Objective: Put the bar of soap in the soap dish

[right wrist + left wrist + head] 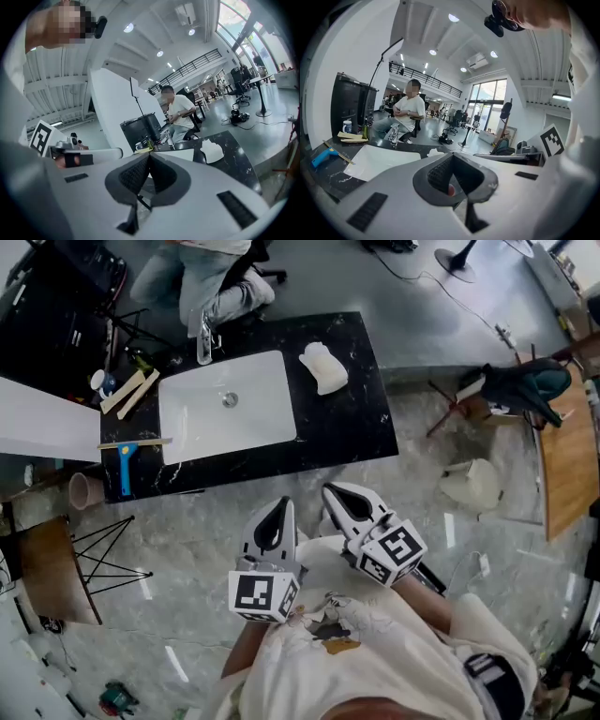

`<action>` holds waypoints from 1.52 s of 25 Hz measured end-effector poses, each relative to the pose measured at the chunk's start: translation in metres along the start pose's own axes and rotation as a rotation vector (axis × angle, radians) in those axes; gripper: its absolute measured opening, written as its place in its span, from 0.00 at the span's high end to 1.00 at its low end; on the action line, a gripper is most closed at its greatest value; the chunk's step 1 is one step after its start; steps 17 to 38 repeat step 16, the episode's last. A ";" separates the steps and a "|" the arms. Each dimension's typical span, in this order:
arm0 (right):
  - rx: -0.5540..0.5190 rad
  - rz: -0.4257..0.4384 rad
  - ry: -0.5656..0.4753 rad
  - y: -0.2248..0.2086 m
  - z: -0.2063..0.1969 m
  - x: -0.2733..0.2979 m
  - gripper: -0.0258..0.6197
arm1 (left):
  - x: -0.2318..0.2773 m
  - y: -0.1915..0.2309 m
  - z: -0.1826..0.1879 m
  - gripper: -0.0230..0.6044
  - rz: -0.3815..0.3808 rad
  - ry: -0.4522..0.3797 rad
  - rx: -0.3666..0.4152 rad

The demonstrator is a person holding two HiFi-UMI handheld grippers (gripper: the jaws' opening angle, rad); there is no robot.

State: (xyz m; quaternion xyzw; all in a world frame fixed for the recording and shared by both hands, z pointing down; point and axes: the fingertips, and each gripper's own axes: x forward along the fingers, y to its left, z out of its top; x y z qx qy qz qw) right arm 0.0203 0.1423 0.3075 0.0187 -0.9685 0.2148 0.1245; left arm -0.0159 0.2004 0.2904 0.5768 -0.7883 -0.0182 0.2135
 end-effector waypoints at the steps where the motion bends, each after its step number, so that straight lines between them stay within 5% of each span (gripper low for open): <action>1: -0.002 0.003 -0.002 0.000 0.001 0.001 0.95 | 0.002 0.000 0.002 0.95 -0.001 -0.006 0.007; 38: 0.006 -0.008 -0.012 0.009 -0.004 -0.012 0.95 | -0.012 -0.011 -0.003 0.95 -0.021 -0.004 0.013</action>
